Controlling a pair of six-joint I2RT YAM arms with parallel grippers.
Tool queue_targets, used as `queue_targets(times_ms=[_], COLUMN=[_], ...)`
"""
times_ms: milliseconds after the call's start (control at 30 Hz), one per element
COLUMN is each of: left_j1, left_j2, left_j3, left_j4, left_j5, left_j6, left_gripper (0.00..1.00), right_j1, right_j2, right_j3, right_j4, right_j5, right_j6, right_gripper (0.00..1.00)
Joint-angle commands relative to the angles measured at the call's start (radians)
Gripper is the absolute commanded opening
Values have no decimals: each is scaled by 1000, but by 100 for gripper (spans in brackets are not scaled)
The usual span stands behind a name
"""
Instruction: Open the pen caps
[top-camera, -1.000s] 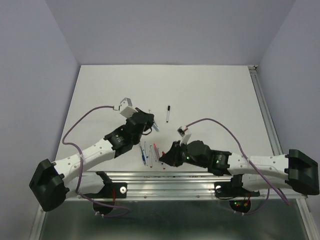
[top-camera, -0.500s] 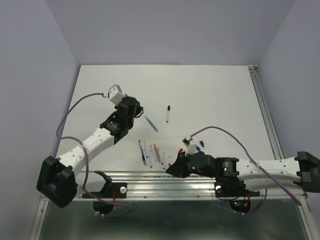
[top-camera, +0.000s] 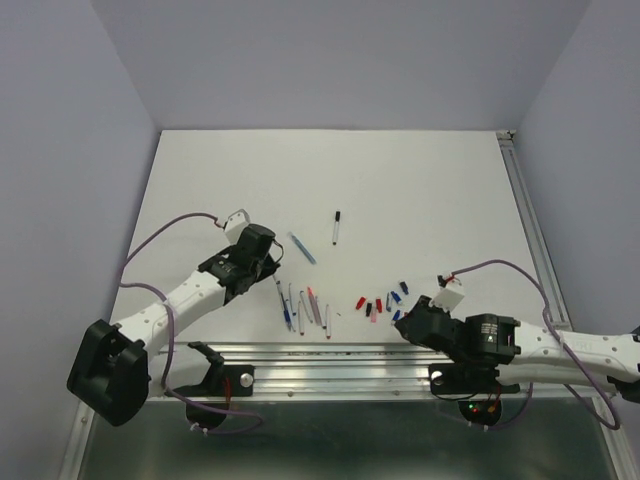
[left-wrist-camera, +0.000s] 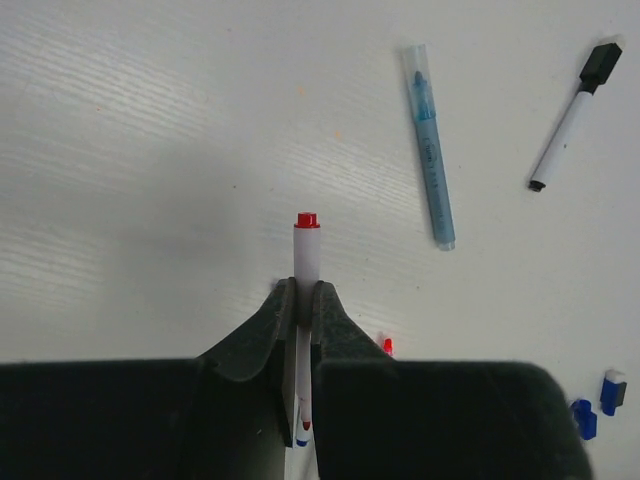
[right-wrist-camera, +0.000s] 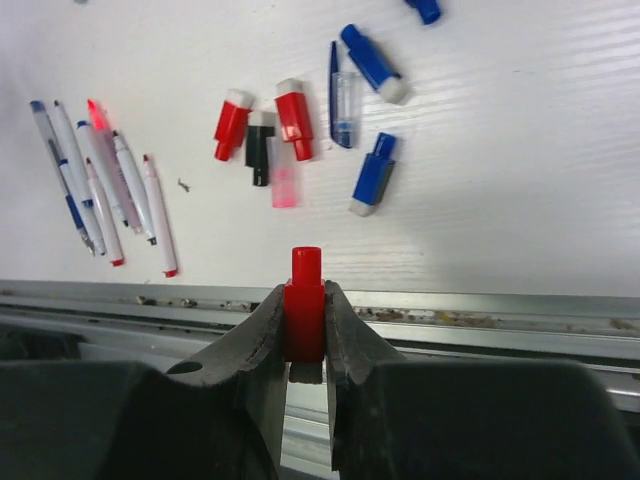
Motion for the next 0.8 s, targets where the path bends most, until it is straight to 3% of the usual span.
queue_targets(times_ms=[0, 367, 567, 767], left_j1=[1, 2, 2, 2], left_j2=[-23, 83, 138, 171], left_j3=[-37, -45, -37, -34], left_j4=[-65, -5, -3, 23], left_j5=[-12, 17, 19, 31], left_j6=[9, 17, 22, 25], left_gripper=[0, 0, 0, 4], right_j1=[-2, -26, -228, -270], right_j2=[-25, 192, 269, 340], right_j3=[16, 95, 83, 118], right_j4=[-196, -194, 11, 76], right_j5=[110, 156, 43, 34], right_j6=[127, 113, -131, -212], right_gripper=[6, 6, 5, 5])
